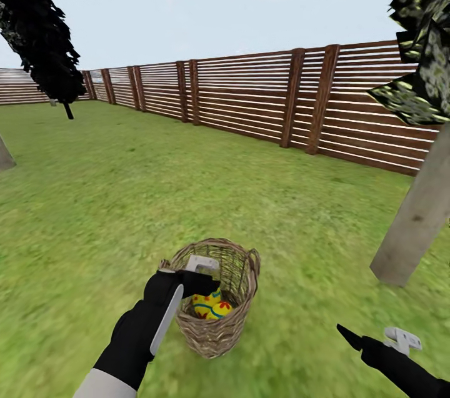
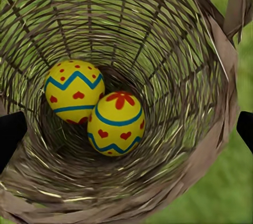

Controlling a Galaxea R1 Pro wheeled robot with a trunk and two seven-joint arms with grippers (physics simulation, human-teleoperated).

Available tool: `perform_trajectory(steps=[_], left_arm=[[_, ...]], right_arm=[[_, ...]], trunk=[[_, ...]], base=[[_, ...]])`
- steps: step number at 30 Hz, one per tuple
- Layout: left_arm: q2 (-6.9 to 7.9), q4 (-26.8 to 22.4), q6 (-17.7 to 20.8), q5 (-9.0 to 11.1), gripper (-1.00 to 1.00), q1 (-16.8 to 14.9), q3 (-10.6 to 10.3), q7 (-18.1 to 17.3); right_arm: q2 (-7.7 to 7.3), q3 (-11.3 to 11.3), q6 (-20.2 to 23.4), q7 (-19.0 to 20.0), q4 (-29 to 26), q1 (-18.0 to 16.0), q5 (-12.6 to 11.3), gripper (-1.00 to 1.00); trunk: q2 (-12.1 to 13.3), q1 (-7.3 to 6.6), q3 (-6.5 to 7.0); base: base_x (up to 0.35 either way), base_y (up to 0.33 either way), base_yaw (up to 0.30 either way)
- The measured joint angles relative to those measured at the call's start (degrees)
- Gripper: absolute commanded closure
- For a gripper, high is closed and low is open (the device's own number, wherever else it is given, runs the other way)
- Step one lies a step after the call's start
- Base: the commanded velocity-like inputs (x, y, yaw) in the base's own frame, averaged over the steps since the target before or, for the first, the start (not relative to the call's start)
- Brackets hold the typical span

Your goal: Take the three Easter eggs out of the wicker basket on the lawn in the garden, then place them on the lawn next to a single tree (choose any tree) so that all three eggs are next to the same tree and none are left in the basket.

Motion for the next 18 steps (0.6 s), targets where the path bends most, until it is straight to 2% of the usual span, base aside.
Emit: perform_trajectory(steps=[8, 18], left_arm=[[0.04, 0.1, 0.2, -0.2, -1.0, -0.1, 0.1, 0.0], [0.06, 0.4, 0.6, -0.4, -1.0, -0.2, 0.1, 0.0]], right_arm=[[0.01, 0.0, 0.0, 0.0, 0.0, 0.0, 0.1, -1.0], [0.01, 0.0, 0.0, 0.0, 0.0, 0.0, 0.0, -1.0]], trunk=[[0.0, 0.02, 0.04], [0.0, 0.01, 0.05]], base=[[0.05, 0.037, -0.02], [0.112, 0.077, -0.001]])
